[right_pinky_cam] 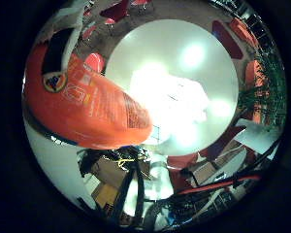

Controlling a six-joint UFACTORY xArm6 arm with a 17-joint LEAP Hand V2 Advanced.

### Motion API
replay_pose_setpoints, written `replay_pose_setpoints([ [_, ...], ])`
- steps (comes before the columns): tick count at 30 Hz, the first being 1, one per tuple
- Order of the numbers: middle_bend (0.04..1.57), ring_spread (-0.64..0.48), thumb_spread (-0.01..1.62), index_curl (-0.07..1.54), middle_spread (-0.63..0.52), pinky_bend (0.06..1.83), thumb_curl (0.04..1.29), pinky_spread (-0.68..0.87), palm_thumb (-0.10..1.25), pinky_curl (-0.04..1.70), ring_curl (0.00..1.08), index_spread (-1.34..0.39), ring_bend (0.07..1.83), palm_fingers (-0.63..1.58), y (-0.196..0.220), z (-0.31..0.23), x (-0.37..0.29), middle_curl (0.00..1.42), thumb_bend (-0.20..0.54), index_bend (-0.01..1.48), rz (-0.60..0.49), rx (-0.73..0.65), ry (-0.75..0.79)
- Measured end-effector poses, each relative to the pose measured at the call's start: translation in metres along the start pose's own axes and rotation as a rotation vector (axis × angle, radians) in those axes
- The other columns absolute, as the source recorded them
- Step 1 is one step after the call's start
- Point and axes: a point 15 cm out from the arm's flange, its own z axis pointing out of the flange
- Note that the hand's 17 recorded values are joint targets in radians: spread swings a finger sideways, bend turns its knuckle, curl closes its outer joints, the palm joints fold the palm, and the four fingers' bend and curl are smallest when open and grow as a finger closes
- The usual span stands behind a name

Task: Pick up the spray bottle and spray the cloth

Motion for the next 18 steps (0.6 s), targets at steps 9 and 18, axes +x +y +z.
replay_pose_setpoints([
  [9,1.37,-0.16,1.03,0.69,-0.09,1.03,0.75,-0.22,1.03,1.29,0.60,-0.19,1.47,1.20,-0.011,0.082,0.029,0.60,-0.013,1.16,-0.041,0.123,-0.139],
  [18,1.37,-0.16,1.03,0.69,-0.09,1.03,0.75,-0.22,1.03,1.29,0.60,-0.19,1.47,1.20,-0.006,0.124,0.041,0.60,-0.013,1.17,-0.183,0.196,-0.223],
])
